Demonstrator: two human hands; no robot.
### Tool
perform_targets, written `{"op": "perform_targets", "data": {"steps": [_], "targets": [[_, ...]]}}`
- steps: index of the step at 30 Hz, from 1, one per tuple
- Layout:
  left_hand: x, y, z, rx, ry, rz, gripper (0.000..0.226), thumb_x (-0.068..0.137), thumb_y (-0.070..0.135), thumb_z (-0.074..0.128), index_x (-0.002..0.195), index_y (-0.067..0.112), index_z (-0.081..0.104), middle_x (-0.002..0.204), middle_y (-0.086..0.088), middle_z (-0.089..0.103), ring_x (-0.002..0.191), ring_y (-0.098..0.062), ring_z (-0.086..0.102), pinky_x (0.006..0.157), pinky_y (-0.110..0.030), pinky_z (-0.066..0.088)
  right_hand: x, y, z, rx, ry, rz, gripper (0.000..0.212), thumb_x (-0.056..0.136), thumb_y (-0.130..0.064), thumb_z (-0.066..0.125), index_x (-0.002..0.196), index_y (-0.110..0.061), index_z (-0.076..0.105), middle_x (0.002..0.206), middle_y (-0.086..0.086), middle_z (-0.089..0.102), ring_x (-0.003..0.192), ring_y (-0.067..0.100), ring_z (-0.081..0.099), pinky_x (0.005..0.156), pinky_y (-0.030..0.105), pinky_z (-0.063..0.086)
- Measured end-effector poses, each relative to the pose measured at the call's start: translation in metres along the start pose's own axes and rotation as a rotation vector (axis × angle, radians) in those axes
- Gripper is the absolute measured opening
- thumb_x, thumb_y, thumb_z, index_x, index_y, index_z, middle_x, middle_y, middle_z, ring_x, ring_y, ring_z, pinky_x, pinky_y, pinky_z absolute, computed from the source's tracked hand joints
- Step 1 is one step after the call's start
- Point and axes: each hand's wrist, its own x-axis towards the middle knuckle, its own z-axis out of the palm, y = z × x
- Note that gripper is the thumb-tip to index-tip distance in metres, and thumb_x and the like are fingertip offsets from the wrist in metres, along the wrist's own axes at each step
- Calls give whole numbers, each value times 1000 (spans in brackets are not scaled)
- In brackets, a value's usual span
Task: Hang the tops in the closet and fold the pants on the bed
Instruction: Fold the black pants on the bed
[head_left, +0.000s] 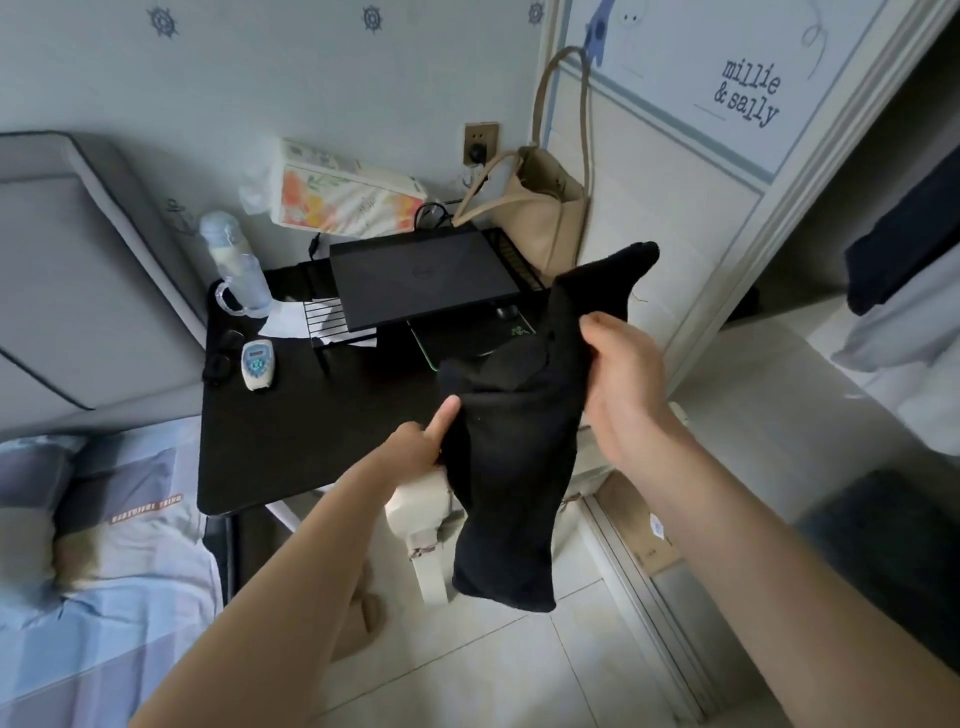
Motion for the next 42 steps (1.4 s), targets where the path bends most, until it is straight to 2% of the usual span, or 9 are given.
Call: {"op": "perform_targets", "data": {"steps": [2,5,12,17,26,29,34,38,42], "targets": [[-7,13,3,-383,-54,54,81,85,79,28,100,9,67,81,-2,72,79,-18,67,76,-33,53,-20,-13,-17,261,-8,25,22,86,-18,54,70,-16,69,79,5,68,76,20,68,70,27,52],[-9,35,17,-820,-335,92,83,87,80,16,115,19,66,107,-1,75,95,-17,72,77,-34,50,-47,-24,-45,495,-9,107,31,87,-33,58,67,-19,77,76,3,73,73,18,72,63,28,57],[-31,47,34,-741,-222,117,42,80,44,72,105,11,74,101,-6,76,94,-19,72,81,-28,51,-85,2,-102,396,-42,318,53,79,-69,56,94,-23,78,106,5,73,106,23,67,85,37,54],[-61,28,31,-863,-178,206,36,67,8,61,102,5,68,87,-11,73,80,-26,71,64,-32,55,-88,43,-146,208,102,599,86,70,-85,39,111,-16,70,119,14,67,109,30,65,102,44,44],[-135,15,24,-1081,-224,223,46,39,11,51,84,4,57,76,-14,58,71,-31,58,69,-36,47,-75,101,-165,289,-43,759,54,86,-41,64,136,-23,53,110,9,61,101,27,59,87,37,44],[-164,16,20,-1112,-201,228,31,44,9,43,67,3,63,68,-12,61,61,-28,61,62,-31,52,-67,100,-152,-107,-127,581,35,100,-16,42,127,-37,51,133,5,54,109,24,61,93,40,49],[-216,-6,17,-1204,-74,237,31,33,9,49,59,4,66,61,-10,63,55,-26,62,55,-24,53,-70,68,-136,-595,-654,47,89,86,-9,68,124,-75,22,145,-16,26,121,16,49,81,19,53],[-257,-34,28,-1226,164,226,36,31,11,47,58,6,70,61,-9,66,55,-23,64,54,-20,53,-87,47,-120,-735,-921,-325,63,85,-12,66,124,-58,46,148,-30,18,135,6,31,99,17,38],[-301,-84,46,-1203,454,38,20,47,10,42,44,16,61,49,0,57,45,-16,57,45,-14,44,-123,32,-100,-708,-1066,-402,25,92,-4,57,103,-23,69,114,-8,62,109,-1,52,91,19,42]]}}
